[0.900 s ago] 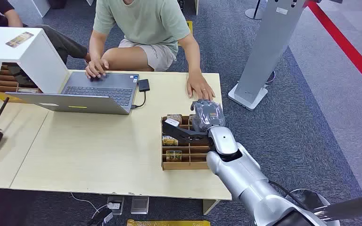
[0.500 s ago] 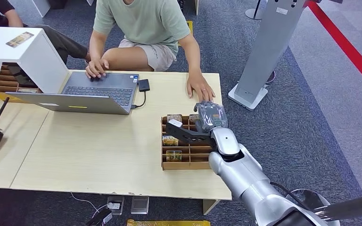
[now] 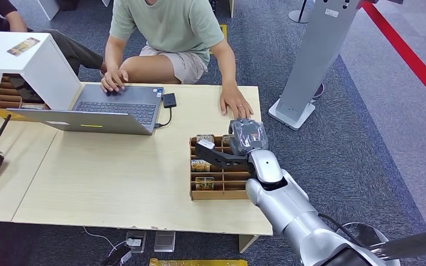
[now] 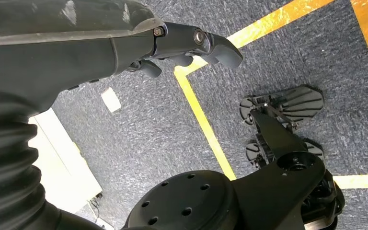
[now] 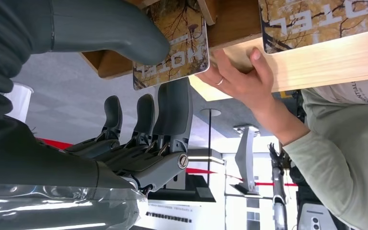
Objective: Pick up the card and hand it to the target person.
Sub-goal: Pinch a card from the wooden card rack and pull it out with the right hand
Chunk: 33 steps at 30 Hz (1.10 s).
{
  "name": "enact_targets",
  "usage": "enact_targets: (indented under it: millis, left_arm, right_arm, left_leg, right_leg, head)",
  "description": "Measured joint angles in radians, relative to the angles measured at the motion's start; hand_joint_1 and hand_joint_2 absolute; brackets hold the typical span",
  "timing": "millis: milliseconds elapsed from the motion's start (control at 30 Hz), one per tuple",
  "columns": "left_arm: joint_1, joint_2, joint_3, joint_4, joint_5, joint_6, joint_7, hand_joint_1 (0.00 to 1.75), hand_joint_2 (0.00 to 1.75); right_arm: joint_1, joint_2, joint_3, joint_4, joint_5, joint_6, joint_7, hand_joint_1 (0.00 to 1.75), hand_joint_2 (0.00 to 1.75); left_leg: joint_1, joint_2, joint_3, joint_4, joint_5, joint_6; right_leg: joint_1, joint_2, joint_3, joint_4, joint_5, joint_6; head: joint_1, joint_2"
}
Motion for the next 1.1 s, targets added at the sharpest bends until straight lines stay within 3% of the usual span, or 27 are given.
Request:
enact_targets:
  millis: [333,667,1100]
  left_arm:
    - [-0.002,0.000,0.000,0.007,-0.015,-0.009,0.000,0.00,1.75]
    - [-0.004,-0.001,0.000,0.014,-0.016,-0.008,-0.012,0.00,1.75]
    - [-0.003,-0.002,0.000,0.015,-0.029,0.009,-0.030,0.00,1.75]
  right_arm:
    - [-0.002,-0.002,-0.003,0.001,-0.006,-0.017,-0.002,1.18,1.75]
    - [-0.002,-0.001,-0.003,0.002,-0.011,-0.042,-0.023,1.75,1.75]
    - [0.004,-0.002,-0.004,-0.043,-0.028,-0.103,-0.049,1.75,1.75]
  left_leg:
    - [0.000,0.000,0.000,0.000,0.000,0.000]
    - [0.000,0.000,0.000,0.000,0.000,0.000]
    - [0.000,0.000,0.000,0.000,0.000,0.000]
  right_leg:
    - [0.000,0.000,0.000,0.000,0.000,0.000]
    - [0.000,0.000,0.000,0.000,0.000,0.000]
    - [0.000,0.000,0.000,0.000,0.000,0.000]
  head:
    - [0.000,0.000]
    - [0.000,0.000]
    - [0.000,0.000]
